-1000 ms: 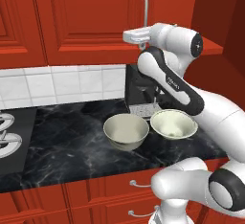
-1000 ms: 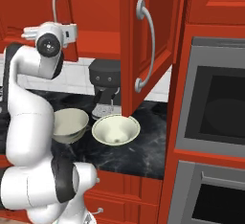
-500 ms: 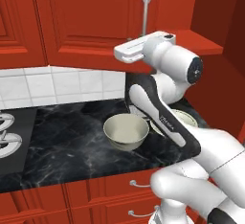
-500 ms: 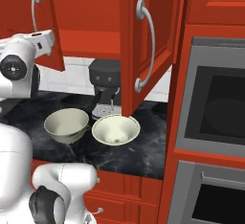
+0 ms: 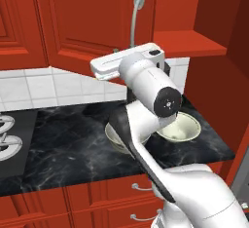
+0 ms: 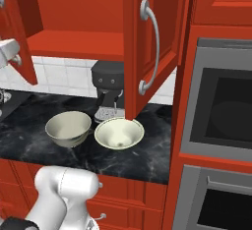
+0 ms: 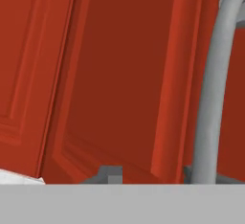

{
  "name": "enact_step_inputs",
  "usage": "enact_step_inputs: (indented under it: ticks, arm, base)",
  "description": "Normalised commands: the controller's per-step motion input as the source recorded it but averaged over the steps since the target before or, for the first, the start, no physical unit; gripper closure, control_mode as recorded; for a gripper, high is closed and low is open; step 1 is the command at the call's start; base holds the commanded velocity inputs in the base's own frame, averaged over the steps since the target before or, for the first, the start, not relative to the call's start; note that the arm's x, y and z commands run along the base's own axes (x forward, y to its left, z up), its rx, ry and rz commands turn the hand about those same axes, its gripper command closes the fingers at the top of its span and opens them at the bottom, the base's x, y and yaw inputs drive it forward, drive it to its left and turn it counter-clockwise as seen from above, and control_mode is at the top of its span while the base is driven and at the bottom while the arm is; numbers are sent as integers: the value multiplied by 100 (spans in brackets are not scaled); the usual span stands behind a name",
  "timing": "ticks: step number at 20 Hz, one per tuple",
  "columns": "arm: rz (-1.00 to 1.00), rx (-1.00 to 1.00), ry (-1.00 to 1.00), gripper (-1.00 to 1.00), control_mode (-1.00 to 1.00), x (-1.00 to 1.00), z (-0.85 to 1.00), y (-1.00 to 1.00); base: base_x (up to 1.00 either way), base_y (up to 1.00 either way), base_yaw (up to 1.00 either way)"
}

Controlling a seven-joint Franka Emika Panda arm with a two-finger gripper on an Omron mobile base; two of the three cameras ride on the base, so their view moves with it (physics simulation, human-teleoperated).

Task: Open the cabinet. Pick the bowls from the counter and place them in the cabinet. Then close the cabinet.

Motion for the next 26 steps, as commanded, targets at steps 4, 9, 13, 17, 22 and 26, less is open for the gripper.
enact_step_inputs:
  ticks: [4, 9, 13, 17, 22, 26]
  arm:
    - [-20, 0, 10, 100, -100, -43, 0, 100]
    - [-22, 0, 16, 100, -100, -28, 0, 100]
    - [-22, 0, 15, 100, -100, -25, -1, 100]
    - [-13, 3, 6, -100, -100, -56, -2, 64]
    - [-3, 11, -14, -100, -100, -98, 0, -46]
    - [3, 8, -31, -100, -100, -100, 0, -1]
  base:
    - [0, 0, 0]
    - [0, 0, 0]
    - [0, 0, 0]
    - [0, 0, 0]
    - [0, 0, 0]
    - [0, 0, 0]
